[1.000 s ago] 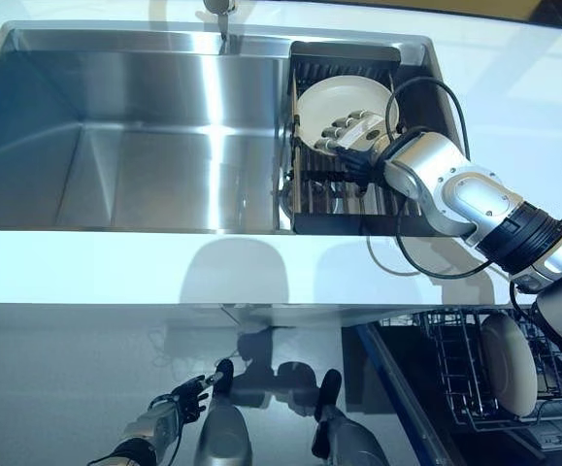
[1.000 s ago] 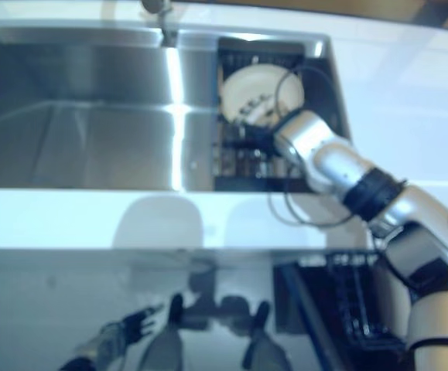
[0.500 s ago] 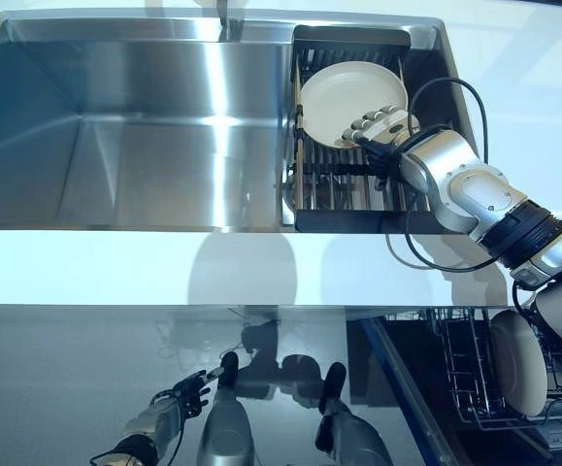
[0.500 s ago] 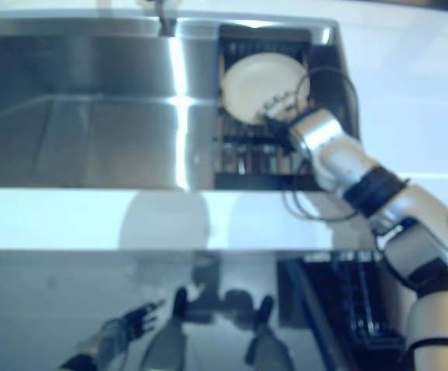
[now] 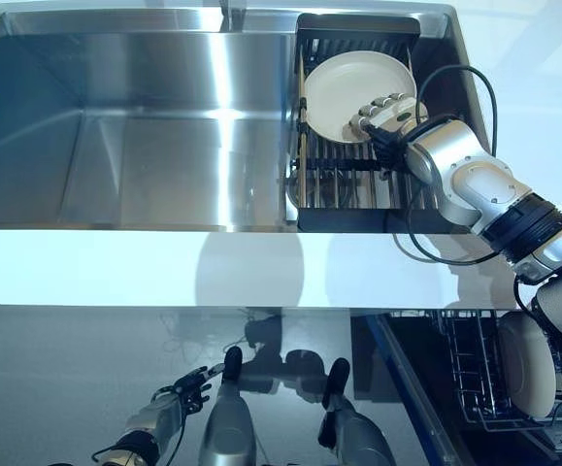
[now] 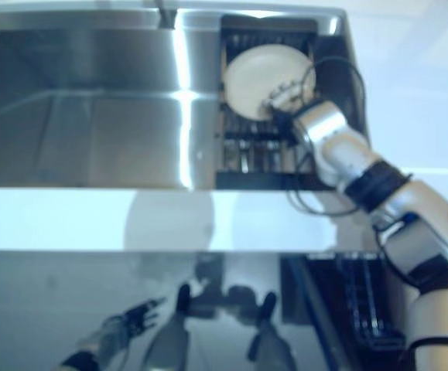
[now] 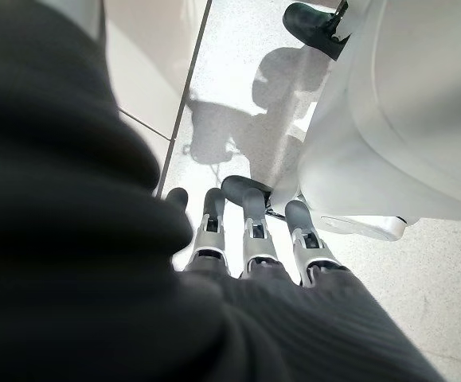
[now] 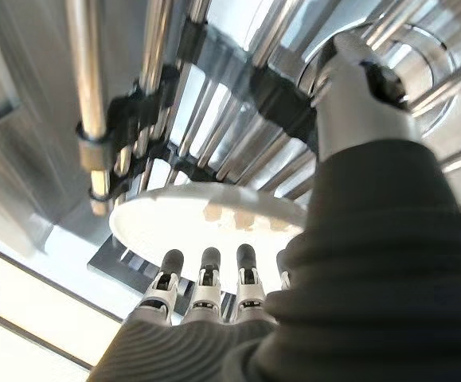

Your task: Take plates into dishwasher

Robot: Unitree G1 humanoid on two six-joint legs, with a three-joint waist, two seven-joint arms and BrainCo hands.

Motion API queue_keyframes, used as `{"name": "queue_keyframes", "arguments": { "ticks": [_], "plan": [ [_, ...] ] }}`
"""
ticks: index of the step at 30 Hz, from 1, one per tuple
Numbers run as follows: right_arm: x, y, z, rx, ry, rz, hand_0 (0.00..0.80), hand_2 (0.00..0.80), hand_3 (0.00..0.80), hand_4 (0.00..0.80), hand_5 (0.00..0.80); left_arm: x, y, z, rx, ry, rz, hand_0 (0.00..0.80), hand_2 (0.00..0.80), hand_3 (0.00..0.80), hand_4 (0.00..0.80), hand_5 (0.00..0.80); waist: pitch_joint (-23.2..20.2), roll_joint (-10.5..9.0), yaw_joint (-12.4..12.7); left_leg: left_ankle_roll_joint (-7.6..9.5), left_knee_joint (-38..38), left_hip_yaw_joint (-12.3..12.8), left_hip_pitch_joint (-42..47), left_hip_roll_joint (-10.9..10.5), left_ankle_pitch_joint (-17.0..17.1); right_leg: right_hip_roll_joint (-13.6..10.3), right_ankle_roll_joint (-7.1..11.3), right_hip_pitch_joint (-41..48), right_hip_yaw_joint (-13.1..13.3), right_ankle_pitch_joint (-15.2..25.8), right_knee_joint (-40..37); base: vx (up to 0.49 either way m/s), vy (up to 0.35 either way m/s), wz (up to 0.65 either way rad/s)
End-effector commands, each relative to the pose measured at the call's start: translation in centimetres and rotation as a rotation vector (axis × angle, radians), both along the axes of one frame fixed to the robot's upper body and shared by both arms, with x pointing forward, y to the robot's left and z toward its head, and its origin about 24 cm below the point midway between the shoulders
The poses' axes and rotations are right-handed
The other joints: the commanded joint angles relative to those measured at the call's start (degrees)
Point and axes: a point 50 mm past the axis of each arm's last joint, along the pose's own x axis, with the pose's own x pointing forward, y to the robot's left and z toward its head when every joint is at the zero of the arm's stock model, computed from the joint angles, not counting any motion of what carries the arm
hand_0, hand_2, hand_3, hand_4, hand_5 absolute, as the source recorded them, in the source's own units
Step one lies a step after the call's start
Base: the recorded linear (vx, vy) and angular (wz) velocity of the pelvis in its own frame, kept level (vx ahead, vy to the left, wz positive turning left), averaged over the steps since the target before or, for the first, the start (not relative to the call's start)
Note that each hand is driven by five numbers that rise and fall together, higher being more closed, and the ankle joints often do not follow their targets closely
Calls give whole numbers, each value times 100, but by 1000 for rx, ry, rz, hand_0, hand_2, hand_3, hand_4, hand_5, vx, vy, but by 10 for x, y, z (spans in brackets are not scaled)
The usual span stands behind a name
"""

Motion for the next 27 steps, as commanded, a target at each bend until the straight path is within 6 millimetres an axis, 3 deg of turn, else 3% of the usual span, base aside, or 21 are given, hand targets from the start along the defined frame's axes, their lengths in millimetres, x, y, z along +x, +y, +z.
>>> {"name": "queue_keyframes", "arguments": {
  "ticks": [1,12,21,27],
  "plan": [
    [-6,13,57,-70,-215,6,0,0,0,0,0,11,-2,6,-20,-35,2,0,0,0,0,0,16,-283,60,449,-81,207,-281,-510,286,-280,333,5,106,134,-8,0,0,0],
    [-10,23,68,-49,-248,37,0,0,0,0,0,7,1,5,-13,-31,-5,0,0,0,0,0,-17,-323,118,464,-81,156,-283,-530,268,-280,338,24,58,132,-8,2,-4,3],
    [-7,25,63,-51,-221,19,0,0,0,0,0,8,1,6,-18,-52,-3,0,0,0,0,0,68,-307,174,461,-81,158,-342,-523,285,-293,343,-31,30,154,-8,-3,-1,1],
    [-5,24,57,-62,-202,3,0,0,0,0,0,20,-4,14,-57,-119,38,0,0,0,0,0,194,-269,204,460,-81,172,-396,-521,307,-304,338,-82,4,172,-8,-19,1,3]
  ]
}}
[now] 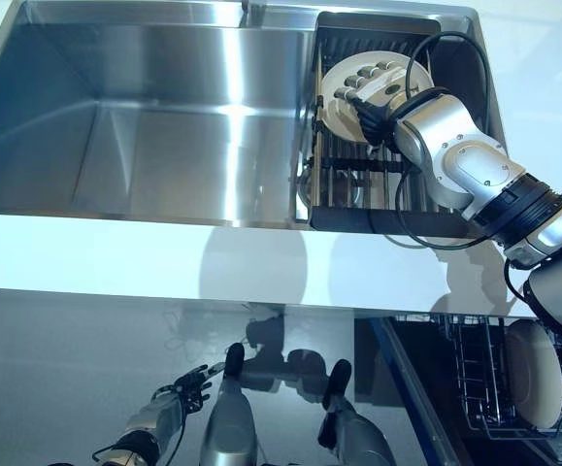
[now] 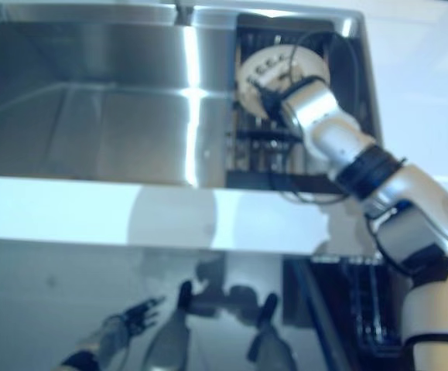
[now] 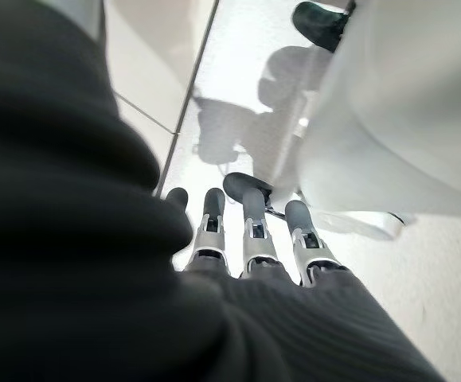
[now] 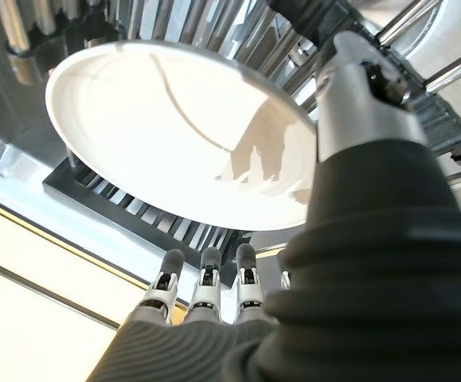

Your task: Take plates into dishwasher

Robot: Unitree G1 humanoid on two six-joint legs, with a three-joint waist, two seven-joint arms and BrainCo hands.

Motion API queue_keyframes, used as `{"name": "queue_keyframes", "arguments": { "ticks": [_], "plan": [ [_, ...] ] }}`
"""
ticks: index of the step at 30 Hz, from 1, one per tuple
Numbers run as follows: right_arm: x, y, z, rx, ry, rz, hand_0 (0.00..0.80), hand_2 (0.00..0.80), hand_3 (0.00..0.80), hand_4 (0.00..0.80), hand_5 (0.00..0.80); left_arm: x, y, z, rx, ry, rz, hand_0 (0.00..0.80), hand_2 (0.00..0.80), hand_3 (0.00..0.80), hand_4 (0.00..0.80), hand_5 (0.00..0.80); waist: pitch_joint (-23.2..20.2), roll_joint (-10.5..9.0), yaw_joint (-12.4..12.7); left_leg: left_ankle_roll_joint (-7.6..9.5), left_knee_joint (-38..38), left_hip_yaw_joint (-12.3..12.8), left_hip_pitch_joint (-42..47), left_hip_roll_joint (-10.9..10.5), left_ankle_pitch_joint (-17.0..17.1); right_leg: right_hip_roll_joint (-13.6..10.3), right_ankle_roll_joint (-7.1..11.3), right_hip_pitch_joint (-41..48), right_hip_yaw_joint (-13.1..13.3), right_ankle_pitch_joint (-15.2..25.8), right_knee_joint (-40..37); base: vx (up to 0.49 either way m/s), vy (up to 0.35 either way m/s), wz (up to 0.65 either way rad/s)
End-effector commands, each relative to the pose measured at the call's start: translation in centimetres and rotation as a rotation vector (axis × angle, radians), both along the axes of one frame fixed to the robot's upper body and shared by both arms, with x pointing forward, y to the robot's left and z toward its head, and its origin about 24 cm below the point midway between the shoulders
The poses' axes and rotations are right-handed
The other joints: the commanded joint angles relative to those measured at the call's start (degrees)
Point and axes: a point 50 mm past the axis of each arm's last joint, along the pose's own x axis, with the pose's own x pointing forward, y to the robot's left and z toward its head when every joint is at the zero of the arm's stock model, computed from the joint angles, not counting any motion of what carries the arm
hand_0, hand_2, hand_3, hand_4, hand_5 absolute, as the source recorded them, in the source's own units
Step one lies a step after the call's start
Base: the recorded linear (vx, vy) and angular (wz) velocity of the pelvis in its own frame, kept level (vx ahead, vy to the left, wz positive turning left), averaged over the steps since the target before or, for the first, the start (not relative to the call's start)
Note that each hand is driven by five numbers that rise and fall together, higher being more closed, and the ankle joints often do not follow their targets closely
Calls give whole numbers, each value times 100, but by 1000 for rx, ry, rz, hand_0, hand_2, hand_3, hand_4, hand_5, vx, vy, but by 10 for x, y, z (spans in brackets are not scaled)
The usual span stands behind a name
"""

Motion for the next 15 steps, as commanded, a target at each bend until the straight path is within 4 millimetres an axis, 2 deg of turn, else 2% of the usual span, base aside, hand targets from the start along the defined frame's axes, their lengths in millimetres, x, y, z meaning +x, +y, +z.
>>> {"name": "queue_keyframes", "arguments": {
  "ticks": [1,7,15],
  "plan": [
    [-3,2,30,-71,-117,-48,0,0,0,0,0,14,-3,10,-27,-69,13,0,0,0,0,0,207,-273,96,455,-169,317,-195,-485,291,-269,333,-18,136,173,-8,0,0,0],
    [-2,1,22,-84,-106,-59,0,0,0,0,0,22,-7,15,-46,-108,20,0,0,0,0,0,309,-249,81,459,-169,342,-243,-489,315,-281,341,-85,133,206,-8,0,0,0],
    [-1,-4,28,-95,-134,-106,0,0,0,0,0,34,-14,22,-83,-146,45,0,0,0,0,0,444,-203,36,451,-169,391,-337,-505,383,-272,346,-201,161,257,-8,0,0,0]
  ]
}}
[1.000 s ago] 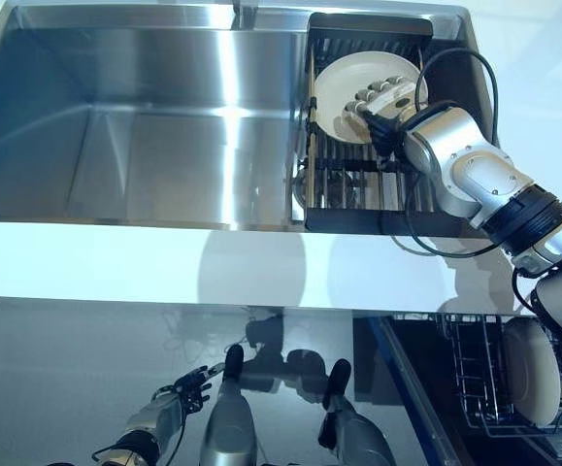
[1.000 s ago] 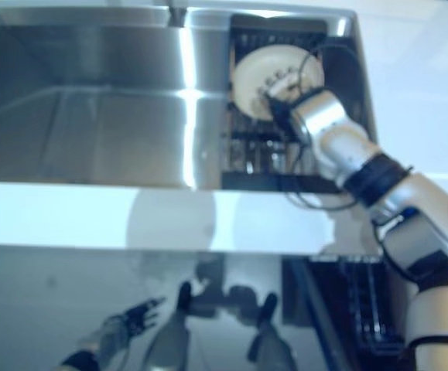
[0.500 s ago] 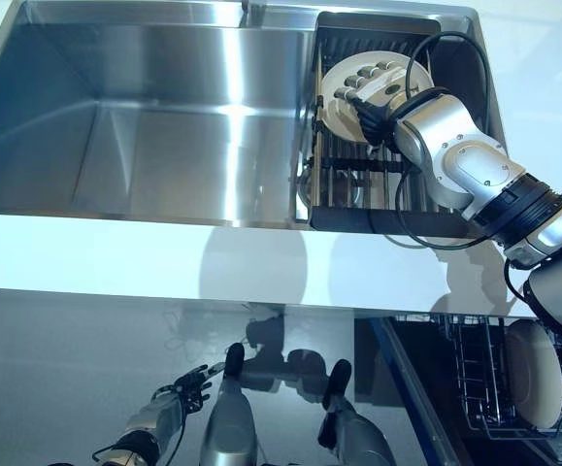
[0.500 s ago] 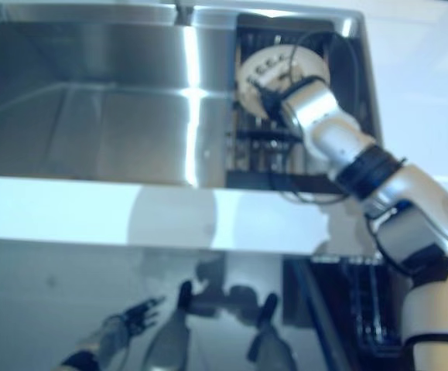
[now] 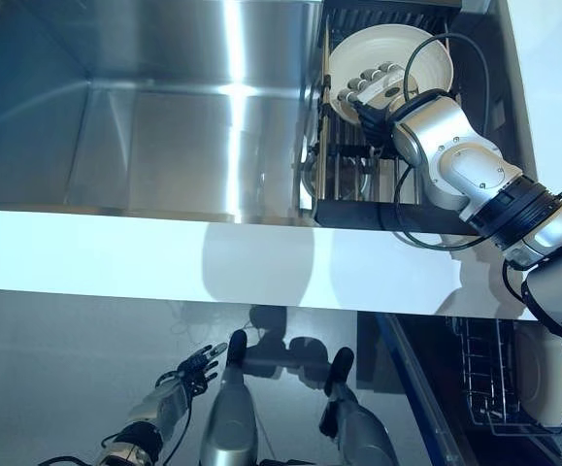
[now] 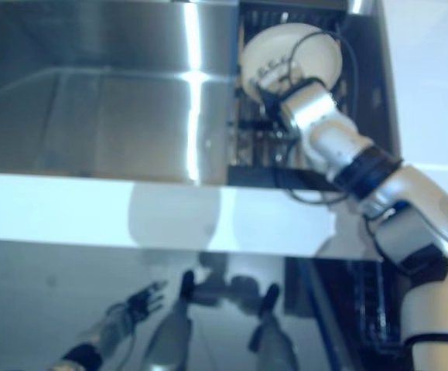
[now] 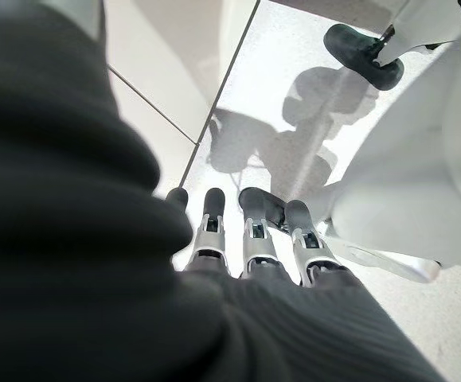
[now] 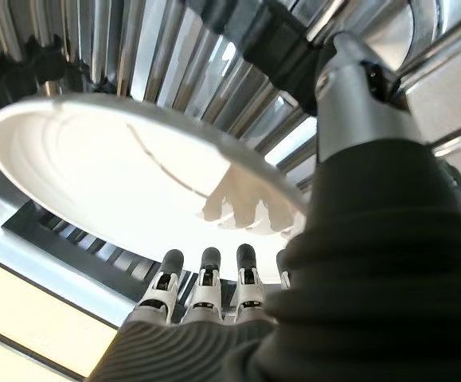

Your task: Take plates into dishwasher

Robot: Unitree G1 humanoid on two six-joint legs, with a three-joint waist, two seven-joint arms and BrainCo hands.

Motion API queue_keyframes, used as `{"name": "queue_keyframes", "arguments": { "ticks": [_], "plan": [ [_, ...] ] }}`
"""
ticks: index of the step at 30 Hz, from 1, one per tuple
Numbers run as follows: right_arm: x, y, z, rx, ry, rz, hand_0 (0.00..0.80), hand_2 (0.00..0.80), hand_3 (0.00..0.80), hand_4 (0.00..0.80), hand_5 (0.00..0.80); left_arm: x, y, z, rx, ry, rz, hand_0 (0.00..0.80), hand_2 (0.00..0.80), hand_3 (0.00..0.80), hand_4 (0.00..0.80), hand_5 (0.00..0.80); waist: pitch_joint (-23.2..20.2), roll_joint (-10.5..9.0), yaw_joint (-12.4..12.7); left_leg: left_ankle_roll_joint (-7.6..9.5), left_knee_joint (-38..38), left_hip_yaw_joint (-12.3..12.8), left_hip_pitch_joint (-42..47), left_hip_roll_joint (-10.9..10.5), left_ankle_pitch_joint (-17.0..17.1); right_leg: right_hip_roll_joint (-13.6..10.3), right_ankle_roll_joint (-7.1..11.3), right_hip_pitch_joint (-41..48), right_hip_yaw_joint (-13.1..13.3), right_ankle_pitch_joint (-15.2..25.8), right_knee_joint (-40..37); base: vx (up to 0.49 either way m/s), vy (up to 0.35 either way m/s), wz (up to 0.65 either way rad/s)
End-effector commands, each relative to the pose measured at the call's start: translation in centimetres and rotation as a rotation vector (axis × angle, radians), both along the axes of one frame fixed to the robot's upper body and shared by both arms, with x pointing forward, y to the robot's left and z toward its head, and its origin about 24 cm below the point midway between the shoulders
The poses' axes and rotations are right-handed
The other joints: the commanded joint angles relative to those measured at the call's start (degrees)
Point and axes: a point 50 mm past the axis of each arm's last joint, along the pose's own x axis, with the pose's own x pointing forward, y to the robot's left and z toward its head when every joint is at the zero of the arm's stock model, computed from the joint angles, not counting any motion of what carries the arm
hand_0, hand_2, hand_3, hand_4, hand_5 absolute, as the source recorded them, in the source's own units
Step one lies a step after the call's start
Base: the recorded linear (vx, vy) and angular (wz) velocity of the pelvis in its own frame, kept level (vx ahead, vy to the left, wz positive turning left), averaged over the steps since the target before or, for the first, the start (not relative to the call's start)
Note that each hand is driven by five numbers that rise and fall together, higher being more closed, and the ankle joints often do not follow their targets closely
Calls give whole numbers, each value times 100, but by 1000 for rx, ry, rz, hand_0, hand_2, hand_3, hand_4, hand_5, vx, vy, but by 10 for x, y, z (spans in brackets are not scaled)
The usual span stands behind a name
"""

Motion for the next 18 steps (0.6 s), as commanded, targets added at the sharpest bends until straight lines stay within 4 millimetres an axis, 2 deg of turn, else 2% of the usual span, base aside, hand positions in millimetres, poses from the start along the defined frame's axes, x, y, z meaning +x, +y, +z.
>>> {"name": "queue_keyframes", "arguments": {
  "ticks": [1,18],
  "plan": [
    [-2,-4,31,-75,-139,-67,0,0,0,0,0,13,-8,8,-30,-55,13,0,0,0,0,0,203,-228,41,440,-179,355,-260,-485,379,-248,342,-133,168,256,-9,0,0,0],
    [-1,-21,42,-110,-201,-132,0,0,0,0,0,21,-11,14,-43,-71,24,0,0,0,0,0,280,-236,-36,434,-179,389,-310,-477,408,-230,360,-214,199,293,-9,0,0,0]
  ]
}}
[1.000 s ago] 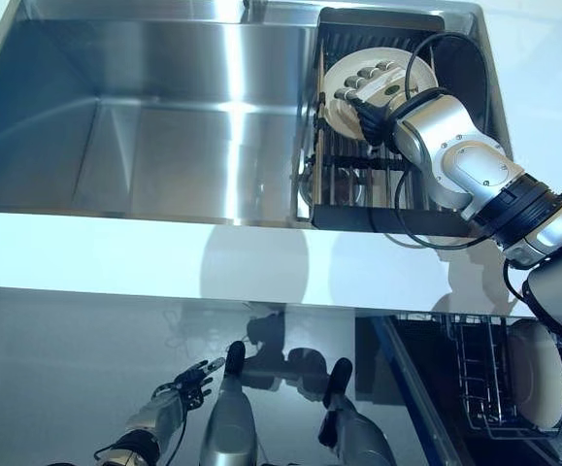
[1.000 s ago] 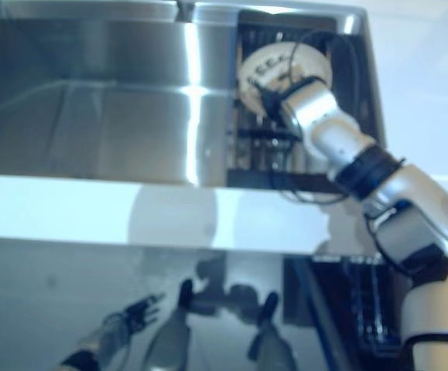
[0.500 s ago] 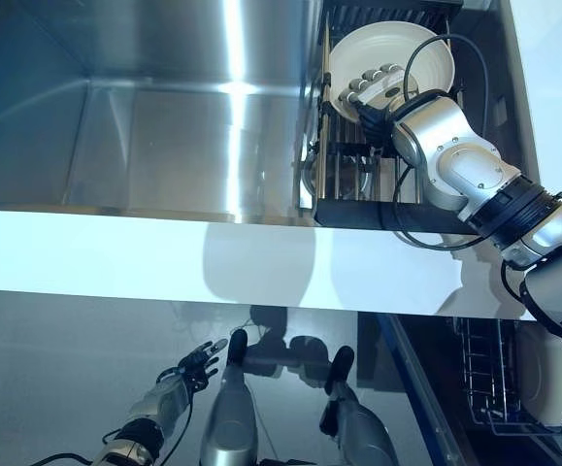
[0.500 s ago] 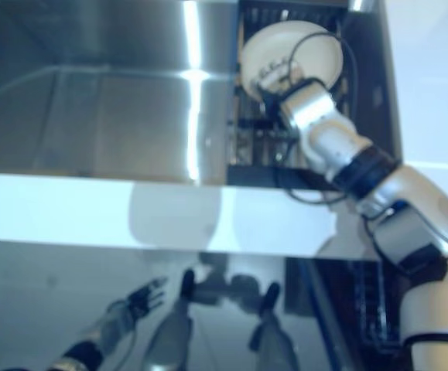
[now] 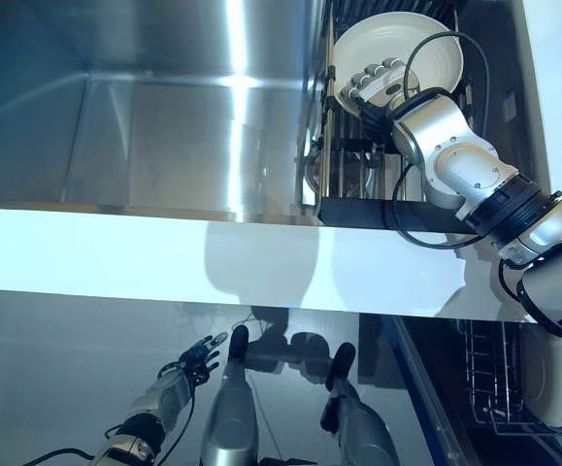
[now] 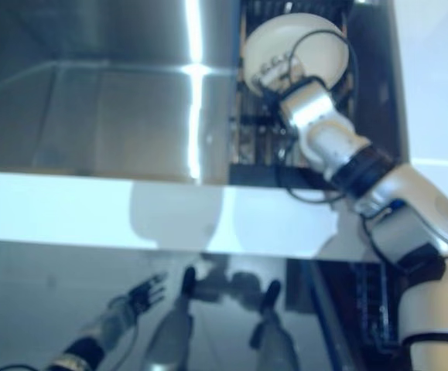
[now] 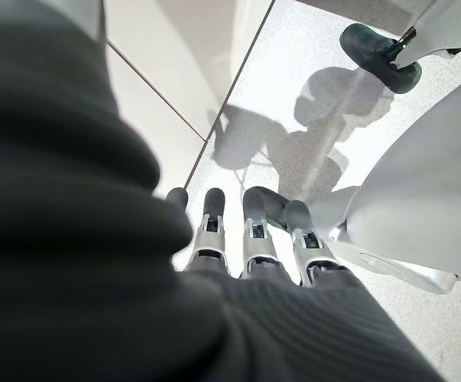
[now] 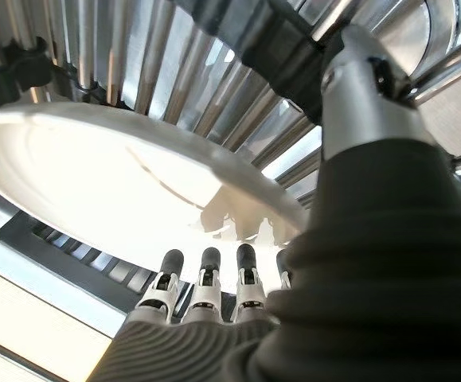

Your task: Take plates into dishwasher

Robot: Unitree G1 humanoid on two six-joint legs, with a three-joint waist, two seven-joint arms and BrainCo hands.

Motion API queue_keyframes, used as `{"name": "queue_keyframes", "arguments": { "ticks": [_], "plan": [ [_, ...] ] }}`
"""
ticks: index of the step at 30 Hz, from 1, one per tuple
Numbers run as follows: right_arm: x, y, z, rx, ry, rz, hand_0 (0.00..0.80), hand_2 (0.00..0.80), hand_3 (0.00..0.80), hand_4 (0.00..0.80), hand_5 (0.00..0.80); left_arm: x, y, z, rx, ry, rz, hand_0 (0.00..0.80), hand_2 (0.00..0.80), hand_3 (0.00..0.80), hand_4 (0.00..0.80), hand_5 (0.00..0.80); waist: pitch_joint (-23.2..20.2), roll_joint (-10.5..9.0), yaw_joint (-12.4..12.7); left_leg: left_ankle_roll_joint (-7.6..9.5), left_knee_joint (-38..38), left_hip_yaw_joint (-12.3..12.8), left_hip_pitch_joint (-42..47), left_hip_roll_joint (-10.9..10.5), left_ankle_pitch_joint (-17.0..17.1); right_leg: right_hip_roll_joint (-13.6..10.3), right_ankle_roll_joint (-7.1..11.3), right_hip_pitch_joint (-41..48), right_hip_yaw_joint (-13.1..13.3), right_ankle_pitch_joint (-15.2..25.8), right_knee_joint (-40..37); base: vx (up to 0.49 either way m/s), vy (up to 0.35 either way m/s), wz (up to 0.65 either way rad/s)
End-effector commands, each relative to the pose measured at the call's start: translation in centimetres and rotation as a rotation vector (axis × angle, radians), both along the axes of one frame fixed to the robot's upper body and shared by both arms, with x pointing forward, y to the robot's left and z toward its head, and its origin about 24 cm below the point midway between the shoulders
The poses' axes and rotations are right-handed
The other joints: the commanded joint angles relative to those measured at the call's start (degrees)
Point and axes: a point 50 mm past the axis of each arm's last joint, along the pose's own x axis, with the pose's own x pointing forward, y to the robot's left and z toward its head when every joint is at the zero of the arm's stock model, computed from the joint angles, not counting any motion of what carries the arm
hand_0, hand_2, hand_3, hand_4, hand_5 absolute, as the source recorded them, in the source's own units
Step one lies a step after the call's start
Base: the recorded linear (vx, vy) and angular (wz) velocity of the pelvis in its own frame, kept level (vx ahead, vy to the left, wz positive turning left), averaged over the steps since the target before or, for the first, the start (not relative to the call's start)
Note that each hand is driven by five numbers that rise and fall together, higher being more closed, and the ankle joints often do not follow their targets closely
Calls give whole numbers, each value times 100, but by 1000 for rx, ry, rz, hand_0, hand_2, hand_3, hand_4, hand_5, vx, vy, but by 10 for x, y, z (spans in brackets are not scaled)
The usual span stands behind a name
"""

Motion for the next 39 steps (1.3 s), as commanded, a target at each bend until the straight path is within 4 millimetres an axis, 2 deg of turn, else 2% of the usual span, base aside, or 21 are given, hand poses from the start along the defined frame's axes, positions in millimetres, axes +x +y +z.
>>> {"name": "queue_keyframes", "arguments": {
  "ticks": [1,11,12,13,16,25,39],
  "plan": [
    [-3,-20,39,-91,-161,-116,0,0,0,0,0,12,-10,8,-30,-50,-7,0,0,0,0,0,209,-243,-16,431,-179,378,-232,-476,406,-230,358,-141,198,290,-9,0,0,0],
    [-4,-20,39,-237,-203,-152,0,0,0,0,0,15,-11,10,-52,-58,4,0,0,0,0,0,248,-173,-52,420,-179,401,-305,-489,445,-233,364,-221,200,308,-9,0,0,0],
    [-4,-20,39,-247,-204,-156,88,88,88,88,88,15,-11,10,-53,-59,6,0,0,0,0,0,254,-170,-54,420,-179,405,-314,-489,449,-231,363,-228,198,310,-9,0,0,0],
    [-4,-21,39,-263,-205,-160,242,242,242,242,242,15,-11,10,-56,-60,7,0,0,0,0,0,259,-165,-57,419,-179,410,-325,-491,454,-230,364,-240,195,312,-9,0,0,0],
    [-4,-21,37,-323,-208,-171,800,800,800,800,800,16,-11,11,-62,-61,11,0,0,0,0,0,258,-151,-65,419,-179,410,-350,-500,463,-230,365,-263,192,317,-9,-4,6,-1],
    [-4,-25,36,-418,-240,-208,800,800,800,800,800,20,-12,13,-76,-71,27,0,0,0,0,0,276,-145,-103,419,-179,440,-377,-497,476,-230,378,-299,193,335,-9,0,0,0],
    [-3,-34,40,-383,-268,-184,800,800,800,800,800,20,-8,13,-60,-60,21,0,0,0,0,0,103,-157,-139,423,-179,417,-280,-486,424,-214,366,-210,211,291,-9,0,0,0]
  ]
}}
